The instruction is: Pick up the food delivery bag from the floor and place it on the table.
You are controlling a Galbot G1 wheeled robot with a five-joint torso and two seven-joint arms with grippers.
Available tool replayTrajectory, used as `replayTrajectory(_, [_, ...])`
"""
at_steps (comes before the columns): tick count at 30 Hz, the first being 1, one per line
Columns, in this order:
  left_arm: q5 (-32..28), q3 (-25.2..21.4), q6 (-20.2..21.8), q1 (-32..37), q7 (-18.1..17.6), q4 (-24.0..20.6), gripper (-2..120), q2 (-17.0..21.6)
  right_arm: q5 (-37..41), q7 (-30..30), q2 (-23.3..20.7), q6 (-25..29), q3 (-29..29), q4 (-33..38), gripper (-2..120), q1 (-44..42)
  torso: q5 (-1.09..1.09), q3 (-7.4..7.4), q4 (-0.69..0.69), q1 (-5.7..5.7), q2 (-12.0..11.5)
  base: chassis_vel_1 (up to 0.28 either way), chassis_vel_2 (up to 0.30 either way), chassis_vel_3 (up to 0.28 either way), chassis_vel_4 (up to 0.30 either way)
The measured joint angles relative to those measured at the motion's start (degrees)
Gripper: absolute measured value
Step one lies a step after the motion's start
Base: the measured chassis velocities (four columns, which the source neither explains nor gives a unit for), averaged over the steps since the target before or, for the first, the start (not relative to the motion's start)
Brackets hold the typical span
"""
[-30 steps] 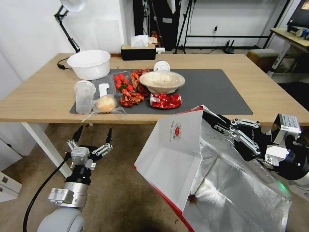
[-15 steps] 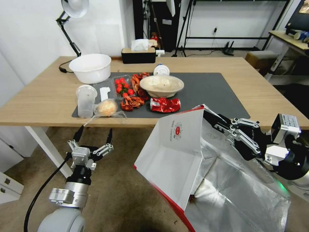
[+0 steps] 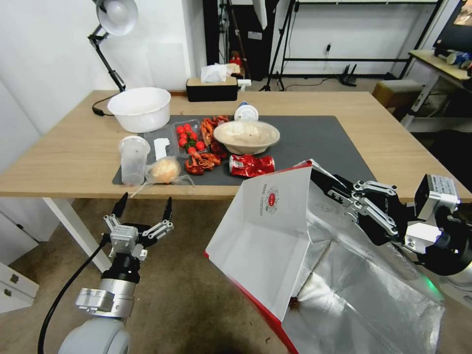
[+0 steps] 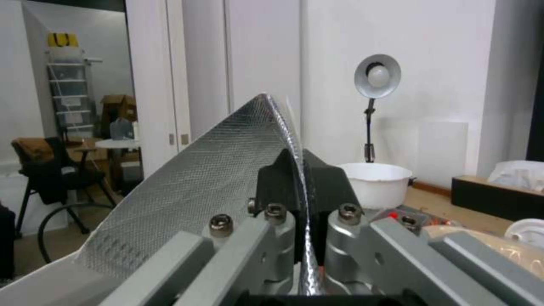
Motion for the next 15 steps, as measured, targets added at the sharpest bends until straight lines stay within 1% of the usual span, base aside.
replayTrajectory(6, [-0.07,-0.07,-0.01,-0.13,-0.06,-0.01,100,-0.01,-0.05,0.0,0.08,0.02,0.0,0.07,0,-0.03,0.01,0.68,0.0,0.46,1.14,0.0,0.0,0.0,0.0])
replayTrajectory(9, [-0.09,-0.09,-0.01,-0.17,-0.11,-0.01,100,-0.05,-0.16,0.0,0.22,0.05,-0.05,0.08,0,-0.03,0.0,1.45,0.0,1.03,2.47,0.0,0.0,0.0,0.0])
replayTrajectory(11, [-0.09,-0.09,-0.01,-0.18,-0.12,-0.01,100,-0.06,-0.17,0.0,0.23,0.05,-0.07,0.08,0,-0.03,0.0,1.54,0.0,1.1,2.62,0.0,0.0,0.0,0.0])
replayTrajectory(13, [-0.13,-0.09,-0.01,-0.28,-0.16,0.04,100,-0.06,-0.22,0.01,0.32,0.07,-0.16,0.08,0,-0.05,0.0,2.06,0.0,1.49,3.56,0.0,0.0,0.0,0.0])
replayTrajectory(15, [-0.13,-0.09,-0.01,-0.3,-0.16,0.06,100,-0.06,-0.23,0.02,0.32,0.07,-0.18,0.08,0,-0.06,0.0,2.16,0.0,1.56,3.74,0.0,0.0,0.0,0.0])
